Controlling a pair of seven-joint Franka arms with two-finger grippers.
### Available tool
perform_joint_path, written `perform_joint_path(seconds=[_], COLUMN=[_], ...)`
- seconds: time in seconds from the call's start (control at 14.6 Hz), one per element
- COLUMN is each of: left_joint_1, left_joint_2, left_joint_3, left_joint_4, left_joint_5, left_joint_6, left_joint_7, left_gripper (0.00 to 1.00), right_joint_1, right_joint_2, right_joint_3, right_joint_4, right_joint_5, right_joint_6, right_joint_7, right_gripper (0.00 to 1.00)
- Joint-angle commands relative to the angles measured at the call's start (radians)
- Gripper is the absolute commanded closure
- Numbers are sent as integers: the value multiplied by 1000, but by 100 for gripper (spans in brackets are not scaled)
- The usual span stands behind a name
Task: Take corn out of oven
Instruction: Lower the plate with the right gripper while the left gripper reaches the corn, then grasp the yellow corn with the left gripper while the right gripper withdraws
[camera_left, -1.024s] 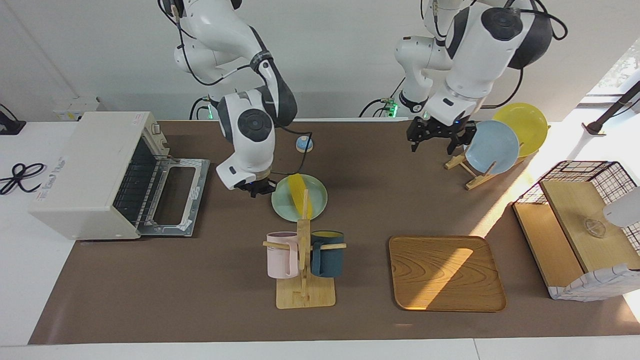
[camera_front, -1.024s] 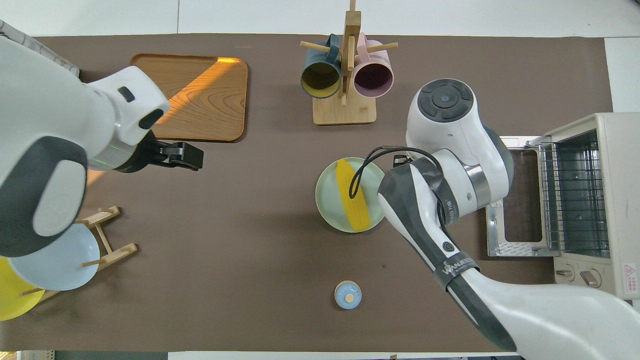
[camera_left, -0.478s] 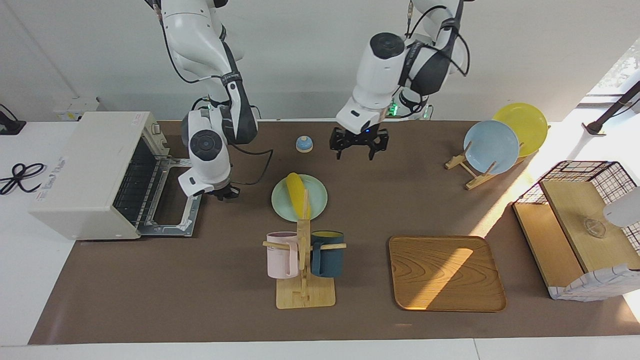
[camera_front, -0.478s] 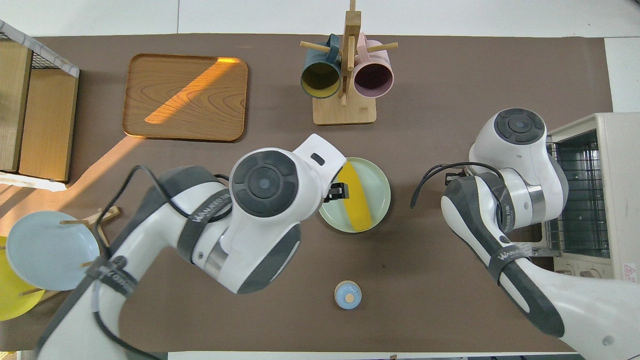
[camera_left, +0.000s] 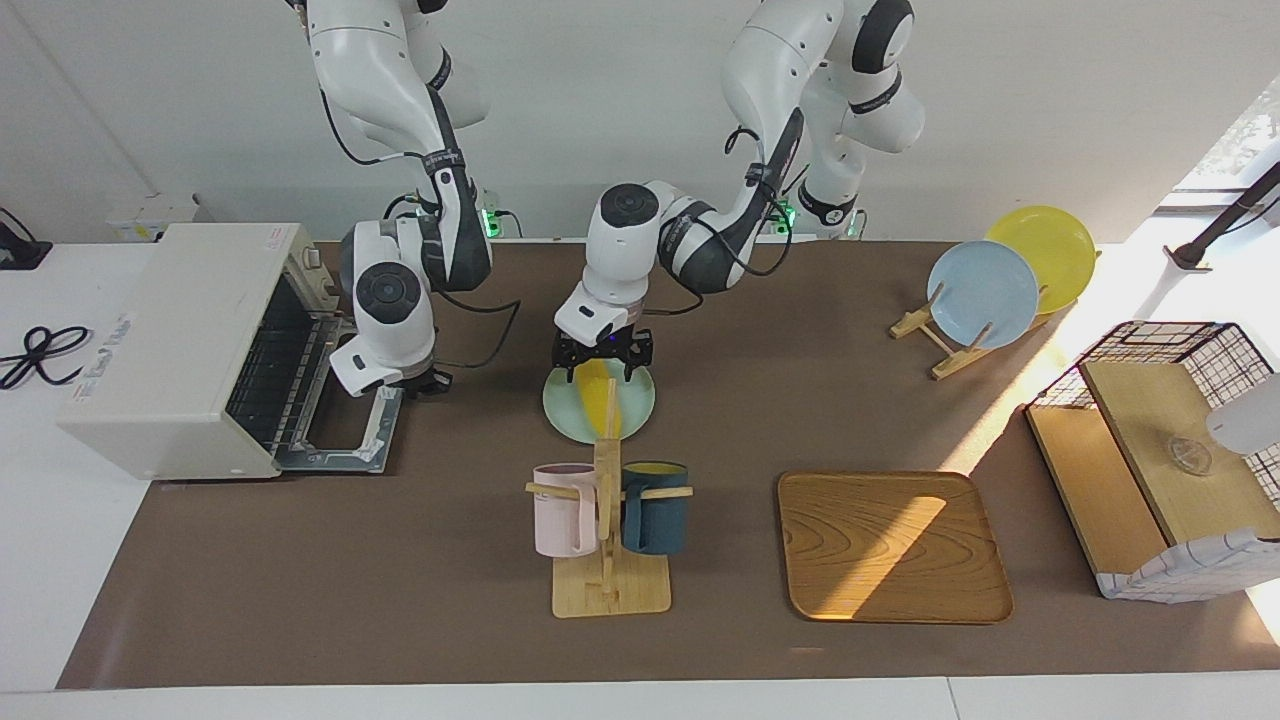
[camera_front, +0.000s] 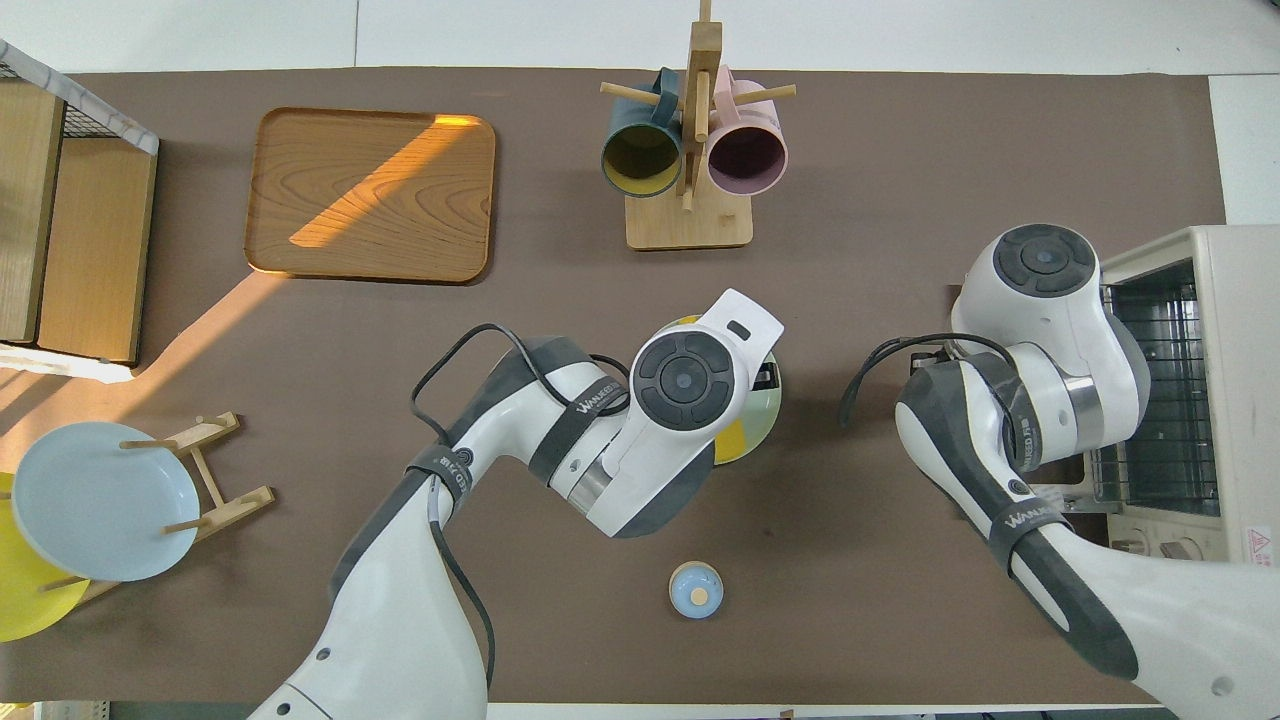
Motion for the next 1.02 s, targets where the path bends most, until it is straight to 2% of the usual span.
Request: perform_joint_path(seconds=[0.0,0.2,0.34,0.41,0.48,0.55,0.61,0.75,0.82,0.96], left_joint_1=[-25,-31,-39,-39,-33,-27,-27,-24,-1,30], left_joint_2=[30,64,79,79,76,73,66,49,18,-49], left_joint_3=[18,18,26,26,26,26,26,29,26,26], left_joint_4=[14,17,30,39,47,48,47,50,48,44], left_joint_5=[1,35,34,33,37,37,37,34,35,37], left_joint_6=[34,37,35,31,15,5,-3,-34,-63,-132], left_joint_7=[-12,-22,-30,-32,-27,-25,-24,-24,-22,-18], left_gripper=[0,0,0,6,38,76,100,100,100,100], right_joint_1=[-30,-31,-31,-33,-39,-56,-71,-129,-174,-185], right_joint_2=[-29,-36,-67,-81,-97,-111,-130,-177,-214,-268], right_joint_3=[13,11,11,11,10,11,11,11,13,11], right_joint_4=[-36,-17,9,30,56,82,102,122,125,132], right_joint_5=[-26,-86,-101,-105,-105,-105,-105,-103,-98,-97], right_joint_6=[26,-3,-66,-109,-156,-198,-230,-273,-287,-335], right_joint_7=[-27,-70,-103,-132,-169,-197,-229,-336,-408,-458], right_gripper=[100,100,100,100,100,100,100,100,100,100])
